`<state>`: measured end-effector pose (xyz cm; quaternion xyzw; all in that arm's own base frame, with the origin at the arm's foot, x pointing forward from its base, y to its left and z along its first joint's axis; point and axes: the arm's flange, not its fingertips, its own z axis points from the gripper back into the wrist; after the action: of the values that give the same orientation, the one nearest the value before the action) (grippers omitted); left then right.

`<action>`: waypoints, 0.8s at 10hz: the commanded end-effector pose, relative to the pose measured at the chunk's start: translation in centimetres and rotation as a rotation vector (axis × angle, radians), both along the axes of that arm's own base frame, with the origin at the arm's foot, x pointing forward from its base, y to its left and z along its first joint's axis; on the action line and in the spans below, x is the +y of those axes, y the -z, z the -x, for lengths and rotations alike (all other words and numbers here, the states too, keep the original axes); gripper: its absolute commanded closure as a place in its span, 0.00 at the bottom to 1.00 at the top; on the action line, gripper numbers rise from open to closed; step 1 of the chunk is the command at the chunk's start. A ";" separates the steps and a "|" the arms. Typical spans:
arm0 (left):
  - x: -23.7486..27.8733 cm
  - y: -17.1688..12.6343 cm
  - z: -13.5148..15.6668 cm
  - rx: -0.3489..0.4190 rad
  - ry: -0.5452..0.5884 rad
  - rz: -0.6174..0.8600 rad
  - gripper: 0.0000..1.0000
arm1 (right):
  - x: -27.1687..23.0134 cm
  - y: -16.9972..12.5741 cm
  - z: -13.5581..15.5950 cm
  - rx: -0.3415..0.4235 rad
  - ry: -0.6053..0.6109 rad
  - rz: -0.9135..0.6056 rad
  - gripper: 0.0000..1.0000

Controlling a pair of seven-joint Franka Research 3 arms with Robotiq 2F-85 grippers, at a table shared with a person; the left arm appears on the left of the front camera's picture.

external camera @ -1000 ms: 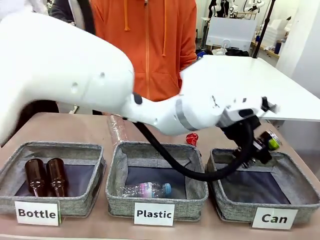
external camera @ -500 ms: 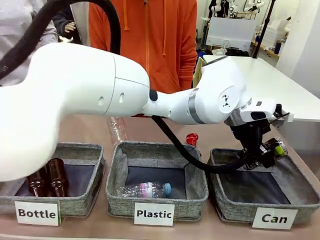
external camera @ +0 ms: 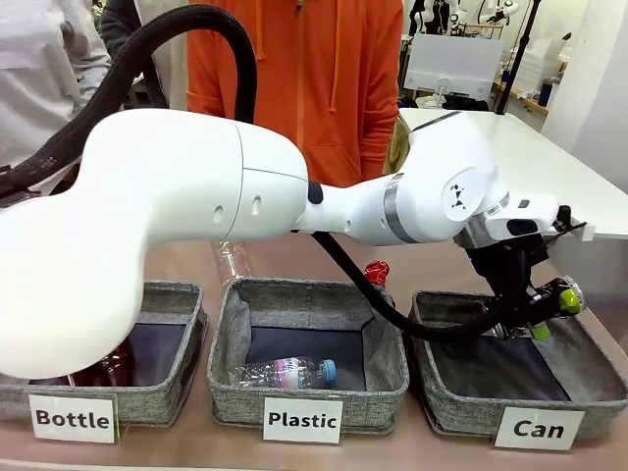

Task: Sort the can waste into the basket.
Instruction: Pick up the can waste from the table and place it in the right Fabric basket.

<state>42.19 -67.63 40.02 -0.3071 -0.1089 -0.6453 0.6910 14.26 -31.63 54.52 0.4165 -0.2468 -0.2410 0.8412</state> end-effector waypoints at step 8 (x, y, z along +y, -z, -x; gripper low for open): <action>2.1 -3.4 1.8 0.060 0.063 -0.009 0.00 | 0.3 -0.4 0.2 -0.011 0.004 -0.014 0.00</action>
<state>41.64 -67.38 41.85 -0.3113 -0.1016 -0.6507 0.6850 14.27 -31.63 54.53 0.4164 -0.2467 -0.2410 0.8412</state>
